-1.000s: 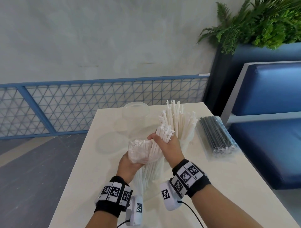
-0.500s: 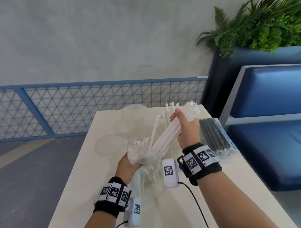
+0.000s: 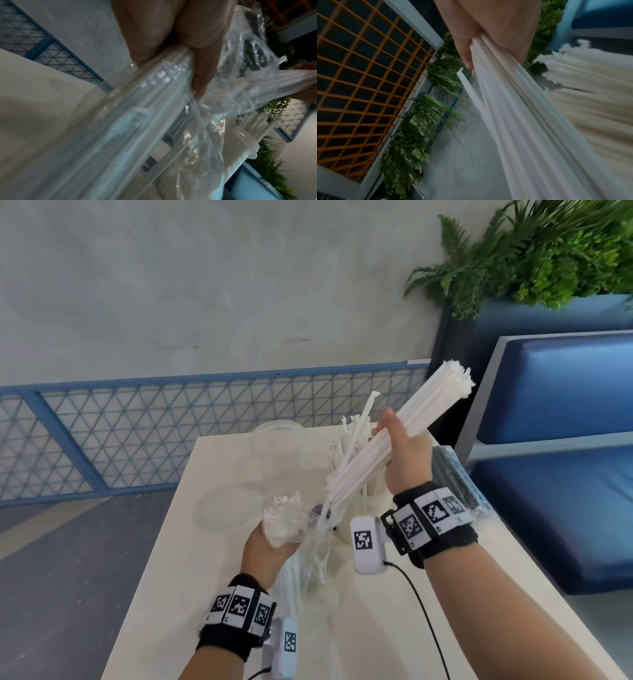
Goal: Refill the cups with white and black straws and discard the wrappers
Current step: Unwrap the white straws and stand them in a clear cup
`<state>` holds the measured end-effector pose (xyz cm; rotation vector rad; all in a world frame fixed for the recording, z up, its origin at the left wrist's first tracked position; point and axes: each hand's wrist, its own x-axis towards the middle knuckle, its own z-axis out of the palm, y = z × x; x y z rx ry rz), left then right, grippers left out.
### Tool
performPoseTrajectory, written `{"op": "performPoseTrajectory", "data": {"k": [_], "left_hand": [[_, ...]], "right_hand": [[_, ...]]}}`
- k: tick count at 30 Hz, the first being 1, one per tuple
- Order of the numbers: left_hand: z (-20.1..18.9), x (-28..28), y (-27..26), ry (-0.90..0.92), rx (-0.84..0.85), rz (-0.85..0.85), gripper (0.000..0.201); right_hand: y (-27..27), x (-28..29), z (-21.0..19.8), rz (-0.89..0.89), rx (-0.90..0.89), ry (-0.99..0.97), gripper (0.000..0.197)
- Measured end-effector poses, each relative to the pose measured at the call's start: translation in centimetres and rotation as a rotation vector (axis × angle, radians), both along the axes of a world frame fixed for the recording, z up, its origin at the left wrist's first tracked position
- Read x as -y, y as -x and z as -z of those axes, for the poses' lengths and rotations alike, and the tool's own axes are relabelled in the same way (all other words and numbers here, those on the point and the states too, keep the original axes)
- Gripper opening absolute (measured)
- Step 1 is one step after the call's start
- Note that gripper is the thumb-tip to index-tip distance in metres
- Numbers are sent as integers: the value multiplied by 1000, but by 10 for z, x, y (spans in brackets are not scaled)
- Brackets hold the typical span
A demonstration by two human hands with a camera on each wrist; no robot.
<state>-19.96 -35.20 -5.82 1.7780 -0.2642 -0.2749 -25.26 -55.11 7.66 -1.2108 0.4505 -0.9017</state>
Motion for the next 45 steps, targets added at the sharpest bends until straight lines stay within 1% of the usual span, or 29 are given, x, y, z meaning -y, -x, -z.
{"op": "performPoseTrajectory", "data": {"k": [3, 6, 9, 12, 16, 19, 20, 23, 26, 30, 34, 36, 38, 40, 41, 43, 45], "left_hand": [[3, 2, -1, -12, 2, -19, 34], [0, 5, 3, 23, 3, -11, 35], [-8, 3, 9, 98, -21, 1, 31], [-10, 1, 10, 133, -50, -10, 31], [-11, 2, 12, 133, -58, -19, 33], [-9, 0, 12, 116, -60, -16, 37], [-10, -1, 12, 108, -57, 5, 37], [-12, 0, 16, 80, -47, 58, 48], [-15, 6, 20, 86, -43, 64, 46], [-13, 7, 21, 133, -83, 9, 43], [-6, 1, 15, 149, -91, -44, 41], [-4, 1, 14, 135, -94, -56, 43], [-6, 4, 17, 92, -64, -42, 43], [-7, 7, 20, 56, -20, 1, 47], [-7, 8, 22, 46, -9, 19, 49], [-7, 8, 23, 19, 10, 25, 51], [-4, 7, 20, -2, 15, 11, 51]], "right_hand": [[-4, 3, -8, -41, -21, 52, 20], [-5, -6, 3, -90, -43, 36, 16], [-3, -11, 18, -130, -39, 15, 29], [-4, -13, 23, -166, -61, 15, 32], [-6, -17, 19, -186, -34, -8, 18], [-7, -19, 14, -202, 50, -86, 7], [-8, -19, 13, -208, 84, -120, 6], [-11, -23, 13, -240, 122, -179, 5], [-14, -31, 15, -297, 106, -189, 4], [-15, -34, 15, -302, 76, -111, 5], [-14, -33, 16, -269, 19, 39, 8], [-12, -36, 16, -283, -48, 143, 10], [-12, -41, 19, -341, -153, 249, 7], [-13, -44, 25, -421, -266, 313, 27], [-14, -46, 27, -454, -298, 325, 32], [-14, -50, 29, -448, -302, 324, 24], [-16, -50, 27, -366, -298, 278, 16]]}}
